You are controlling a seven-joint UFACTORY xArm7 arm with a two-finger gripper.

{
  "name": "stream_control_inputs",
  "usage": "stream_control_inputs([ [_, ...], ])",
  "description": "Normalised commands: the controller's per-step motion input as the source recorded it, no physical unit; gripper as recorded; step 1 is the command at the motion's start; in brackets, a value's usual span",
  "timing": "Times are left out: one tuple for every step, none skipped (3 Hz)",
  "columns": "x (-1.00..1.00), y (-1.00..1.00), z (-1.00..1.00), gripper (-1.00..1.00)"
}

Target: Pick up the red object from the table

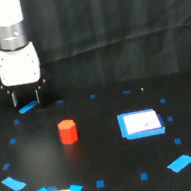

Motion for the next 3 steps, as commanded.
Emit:
stream_control_inputs([
  [0.99, -1.00, -0.19, 0.96],
  [0.95, -0.97, -0.16, 1.00],
  [0.98, -0.84, -0.22, 0.97],
])
